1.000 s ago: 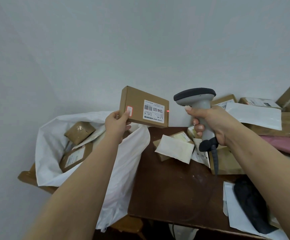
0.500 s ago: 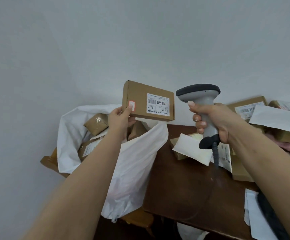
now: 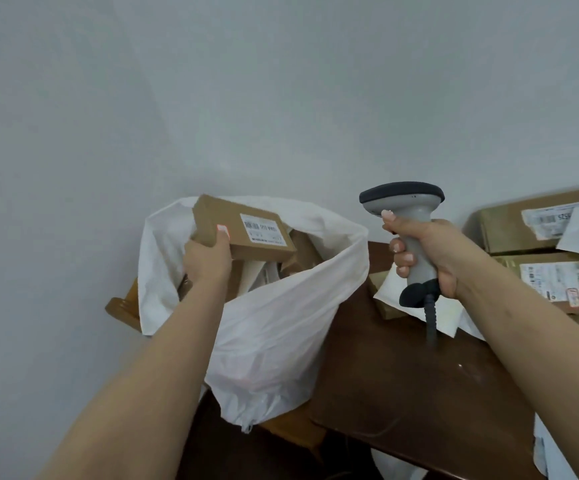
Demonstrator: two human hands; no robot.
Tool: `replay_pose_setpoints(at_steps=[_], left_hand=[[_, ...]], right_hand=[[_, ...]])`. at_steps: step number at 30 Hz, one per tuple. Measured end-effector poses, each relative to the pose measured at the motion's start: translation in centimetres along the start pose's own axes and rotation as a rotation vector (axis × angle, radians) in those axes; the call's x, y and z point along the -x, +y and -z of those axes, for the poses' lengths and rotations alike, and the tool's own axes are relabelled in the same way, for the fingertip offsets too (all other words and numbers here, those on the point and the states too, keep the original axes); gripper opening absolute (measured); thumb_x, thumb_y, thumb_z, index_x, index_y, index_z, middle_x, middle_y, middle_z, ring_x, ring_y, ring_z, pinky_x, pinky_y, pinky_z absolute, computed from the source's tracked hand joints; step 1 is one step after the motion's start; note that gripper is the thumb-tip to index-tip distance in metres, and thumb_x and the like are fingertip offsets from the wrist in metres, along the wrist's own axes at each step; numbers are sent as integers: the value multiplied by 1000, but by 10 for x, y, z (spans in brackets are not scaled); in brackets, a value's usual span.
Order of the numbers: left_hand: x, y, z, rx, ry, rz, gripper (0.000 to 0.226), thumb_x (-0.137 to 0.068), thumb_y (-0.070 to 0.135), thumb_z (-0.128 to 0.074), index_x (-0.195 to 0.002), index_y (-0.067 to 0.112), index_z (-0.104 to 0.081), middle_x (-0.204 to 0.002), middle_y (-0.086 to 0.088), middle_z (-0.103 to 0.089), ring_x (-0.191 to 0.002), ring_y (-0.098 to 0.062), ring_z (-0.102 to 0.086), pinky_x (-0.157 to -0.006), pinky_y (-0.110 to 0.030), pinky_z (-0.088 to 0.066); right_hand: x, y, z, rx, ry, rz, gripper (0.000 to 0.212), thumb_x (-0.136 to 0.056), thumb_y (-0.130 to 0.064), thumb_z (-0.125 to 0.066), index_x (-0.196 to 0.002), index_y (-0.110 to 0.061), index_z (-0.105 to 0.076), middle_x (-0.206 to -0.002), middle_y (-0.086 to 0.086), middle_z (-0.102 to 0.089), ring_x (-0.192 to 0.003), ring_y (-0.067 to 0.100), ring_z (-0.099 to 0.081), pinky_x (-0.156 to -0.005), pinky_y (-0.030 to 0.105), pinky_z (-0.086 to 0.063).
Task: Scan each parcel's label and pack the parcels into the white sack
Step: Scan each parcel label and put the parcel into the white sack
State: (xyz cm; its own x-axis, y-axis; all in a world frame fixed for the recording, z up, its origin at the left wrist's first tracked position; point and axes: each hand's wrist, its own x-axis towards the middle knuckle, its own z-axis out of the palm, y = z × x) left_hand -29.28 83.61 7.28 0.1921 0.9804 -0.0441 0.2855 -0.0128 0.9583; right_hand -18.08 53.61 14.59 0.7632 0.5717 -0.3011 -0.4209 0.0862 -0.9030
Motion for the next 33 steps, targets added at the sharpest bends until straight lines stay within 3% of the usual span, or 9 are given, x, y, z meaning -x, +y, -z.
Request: replay_pose_setpoints(at_steps=[5,10,13,15,17,19,23,26,33], left_hand=[[28,-34,-70,34,-196,128,75,-71,47,-65,-132,19,-33,-114,-7,-57,-101,-32,-61,-87,-48,-55],[70,-33,-134,132,-493,178,59,-91,28,-62,-136,26,-25,-122,-3,-51,-99,-23,-62,-73,-39,-61],[77,-43,-148,74,-466,123,63,-88,37,-64,-135,25,-24,-134,-9,-50,-111,-26,-58,-93,-46,-54],[72,-50,-150,-157,-465,53,74,-89,41,-63,-144,18,-19,-144,-12,-43,-126,-32,-48,-105,-48,-43],[69,-49,-147,-511,-479,60,88,-92,43,-59,-153,9,-6,-157,-20,-19,-141,-40,-27,-113,-52,-29],[72,-38,-144,-671,-437,46,90,-95,44,-54,-153,2,0,-160,-23,2,-147,-41,-6,-118,-52,-16],[92,-18,-160,-684,-440,-281,81,-95,43,-52,-153,4,-12,-160,-21,-5,-148,-38,-1,-119,-52,-14],[133,-8,-180,-590,-557,-485,74,-95,36,-54,-151,4,-18,-158,-20,-14,-147,-36,-8,-118,-50,-19],[274,-7,-232,-452,-851,-689,73,-91,29,-62,-149,4,-26,-153,-18,-24,-145,-34,-19,-117,-46,-22]], right_hand=[[-1,5,31,-4,77,-27,38,-84,-29,-74,-108,-8,-53,-57,2,-44,-37,9,-34,-36,21,-37],[-2,10,57,-43,168,-39,33,-85,-29,-74,-103,-9,-54,-57,2,-45,-37,9,-35,-36,20,-37],[-3,14,67,-63,195,-56,32,-86,-29,-73,-103,-9,-54,-57,2,-45,-37,9,-36,-36,19,-37],[-3,17,73,-69,208,-65,33,-87,-29,-73,-103,-10,-53,-56,2,-46,-37,9,-36,-36,19,-37],[-2,20,80,-67,225,-81,36,-86,-30,-74,-106,-9,-52,-57,2,-46,-37,9,-37,-36,20,-37],[1,25,90,-74,238,-111,40,-84,-31,-75,-109,-9,-53,-58,2,-48,-37,9,-38,-36,20,-38],[13,31,116,-131,264,-162,39,-85,-31,-74,-110,-9,-55,-55,1,-47,-36,9,-37,-36,19,-38],[29,30,137,-164,309,-169,28,-86,-30,-73,-91,-8,-56,-54,1,-46,-35,9,-37,-36,18,-37],[88,26,229,-130,360,-151,20,-91,-28,-68,-86,-13,-55,-53,0,-44,-34,8,-36,-35,18,-35]])
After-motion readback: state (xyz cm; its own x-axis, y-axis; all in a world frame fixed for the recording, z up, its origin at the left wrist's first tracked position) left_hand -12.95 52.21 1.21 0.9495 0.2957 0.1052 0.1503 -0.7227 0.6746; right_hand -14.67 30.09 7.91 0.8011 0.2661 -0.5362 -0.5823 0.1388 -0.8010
